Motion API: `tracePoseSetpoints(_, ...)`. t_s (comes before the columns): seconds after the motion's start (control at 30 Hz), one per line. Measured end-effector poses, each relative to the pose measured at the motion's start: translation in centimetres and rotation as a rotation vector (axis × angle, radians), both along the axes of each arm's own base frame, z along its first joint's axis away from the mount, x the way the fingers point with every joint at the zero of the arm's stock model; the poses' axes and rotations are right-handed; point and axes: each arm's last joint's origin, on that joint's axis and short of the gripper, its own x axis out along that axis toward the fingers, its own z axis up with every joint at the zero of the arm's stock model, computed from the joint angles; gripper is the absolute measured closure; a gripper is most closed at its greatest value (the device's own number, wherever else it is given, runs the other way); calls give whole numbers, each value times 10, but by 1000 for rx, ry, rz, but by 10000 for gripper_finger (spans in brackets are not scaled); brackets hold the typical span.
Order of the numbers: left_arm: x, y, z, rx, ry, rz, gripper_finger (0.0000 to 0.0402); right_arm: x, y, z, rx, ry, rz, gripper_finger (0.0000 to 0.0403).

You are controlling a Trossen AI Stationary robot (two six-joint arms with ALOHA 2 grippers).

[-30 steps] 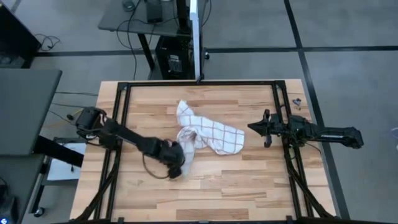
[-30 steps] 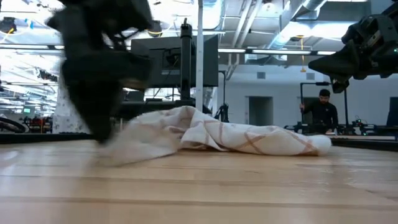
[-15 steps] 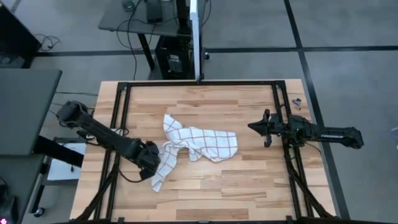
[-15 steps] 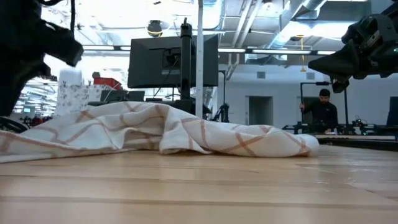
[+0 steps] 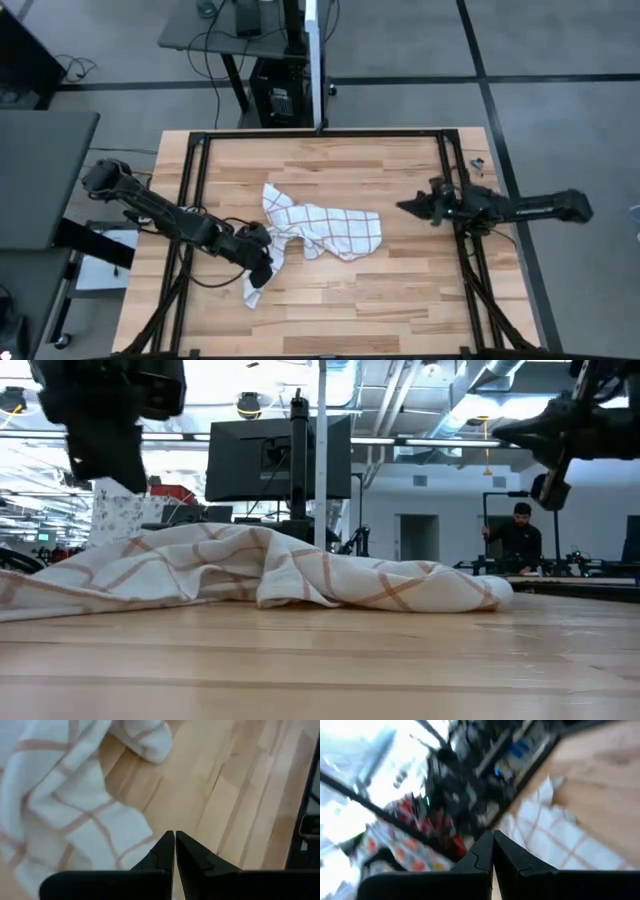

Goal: Roll towel
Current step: Roll the white towel

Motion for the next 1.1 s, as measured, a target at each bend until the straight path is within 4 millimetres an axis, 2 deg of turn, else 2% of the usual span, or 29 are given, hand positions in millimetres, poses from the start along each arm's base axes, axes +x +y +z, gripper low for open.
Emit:
tracePoseSetpoints(0.1, 4, 11, 2, 12, 22, 48, 402, 20, 13, 9, -49, 111, 33, 403)
tracePoseSetpoints(0.17, 12, 21, 16, 22, -23, 58, 401, 40, 23, 16, -91, 186, 60, 403)
tracePoseSetpoints(0.27, 23, 39, 37, 63, -88, 74, 402, 77, 37, 22, -138, 291, 86, 403)
tracePoseSetpoints(0.37, 27, 61, 44, 112, -58, 90, 402, 118, 46, 23, -153, 367, 81, 403)
tracePoseSetpoints(0.6, 14, 116, 17, 205, 136, 140, 401, 212, 50, 16, -36, 444, 6, 403)
tracePoseSetpoints(0.73, 10, 134, 6, 232, 133, 37, 402, 255, 58, 2, 53, 515, -9, 403)
tracePoseSetpoints(0.8, 11, 137, 2, 216, 106, -33, 402, 273, 65, -9, 88, 546, -12, 403)
tracePoseSetpoints(0.9, 11, 138, -1, 235, 87, -124, 402, 295, 74, -15, 135, 588, -31, 403)
tracePoseSetpoints(1.03, 11, 135, -6, 273, 69, -205, 402, 306, 76, -22, 114, 750, -132, 403)
tracePoseSetpoints(1.1, 10, 134, -9, 255, 53, -255, 401, 310, 76, -16, 93, 760, -172, 403)
